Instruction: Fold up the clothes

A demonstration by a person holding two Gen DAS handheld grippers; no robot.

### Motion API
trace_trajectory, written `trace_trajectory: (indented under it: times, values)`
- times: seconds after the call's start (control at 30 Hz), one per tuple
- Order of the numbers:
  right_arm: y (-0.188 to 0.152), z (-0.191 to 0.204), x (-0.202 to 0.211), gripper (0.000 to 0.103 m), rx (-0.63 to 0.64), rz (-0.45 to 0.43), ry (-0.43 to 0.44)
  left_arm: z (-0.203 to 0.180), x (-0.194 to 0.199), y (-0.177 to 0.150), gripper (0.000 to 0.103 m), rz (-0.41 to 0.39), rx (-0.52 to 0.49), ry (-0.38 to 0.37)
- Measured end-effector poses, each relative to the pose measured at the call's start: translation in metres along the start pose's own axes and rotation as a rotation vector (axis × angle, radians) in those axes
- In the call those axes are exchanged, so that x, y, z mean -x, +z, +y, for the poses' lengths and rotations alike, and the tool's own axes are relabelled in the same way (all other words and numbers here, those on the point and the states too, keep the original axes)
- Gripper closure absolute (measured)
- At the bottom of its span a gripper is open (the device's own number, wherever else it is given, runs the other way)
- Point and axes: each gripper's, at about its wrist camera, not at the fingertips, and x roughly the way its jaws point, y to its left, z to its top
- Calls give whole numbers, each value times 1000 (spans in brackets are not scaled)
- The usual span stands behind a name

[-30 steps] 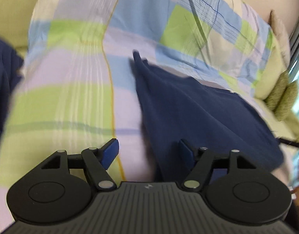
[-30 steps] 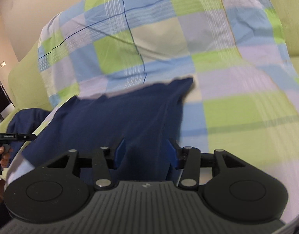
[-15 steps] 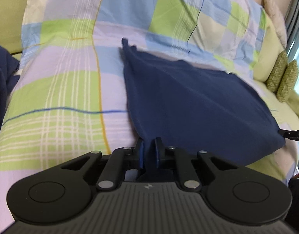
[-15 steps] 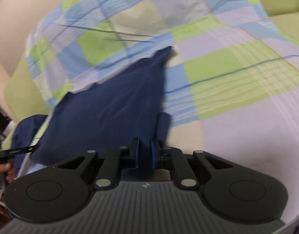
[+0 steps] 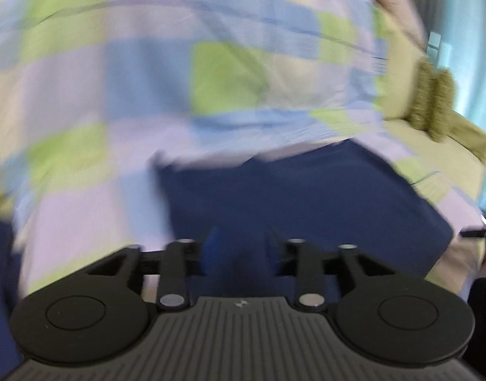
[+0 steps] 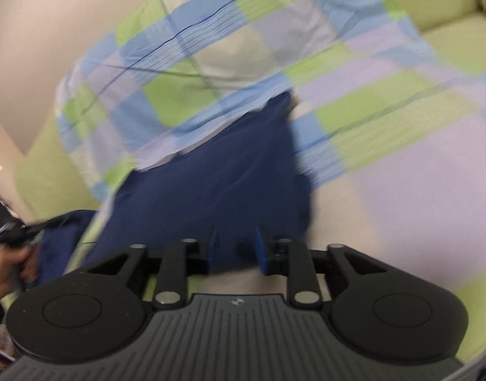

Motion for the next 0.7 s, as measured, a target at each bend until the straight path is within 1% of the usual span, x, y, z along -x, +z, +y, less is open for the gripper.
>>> trace_trajectory:
  times: [0.03, 0.1, 0.13, 0.2, 0.27, 0.33, 0.4, 0.5, 0.53, 0.57, 0.6, 0.63, 0.7]
  values:
    - [-5, 2, -4, 73, -23, 9, 16, -6, -14, 13, 48, 6, -40, -32]
    - [-12, 5, -10, 73, -46, -10, 21, -22, -51, 40, 48, 17, -128, -102]
    - [-13, 7, -11, 73, -47, -29, 11, -28, -70, 52, 48, 26, -164, -132]
    - [-5, 11, -10, 72, -13, -89, -16, -38, -106, 67, 48, 48, -195, -168]
    - [9, 12, -10, 72, 33, -134, -21, -47, -140, 77, 48, 75, -212, -203]
    - [27, 4, -13, 72, 60, -143, -23, -54, -166, 70, 48, 119, -223, -205]
    - [37, -4, -17, 72, 63, -138, -34, -60, -191, 62, 48, 167, -234, -201]
    - [45, -15, -14, 71, 71, -132, -44, -62, -185, 48, 48, 149, -202, -178]
    - [46, -18, -11, 71, 75, -131, -45, -62, -176, 45, 48, 133, -191, -163]
    - [46, -21, -5, 68, 77, -136, -53, -62, -165, 42, 47, 116, -180, -144]
    - [45, -26, 2, 62, 68, -139, -64, -66, -150, 38, 47, 91, -179, -130]
    - [44, -31, 8, 59, 50, -133, -66, -71, -134, 33, 45, 64, -180, -118]
    - [42, -41, 16, 48, 17, -102, -56, -82, -107, 25, 44, 22, -174, -106]
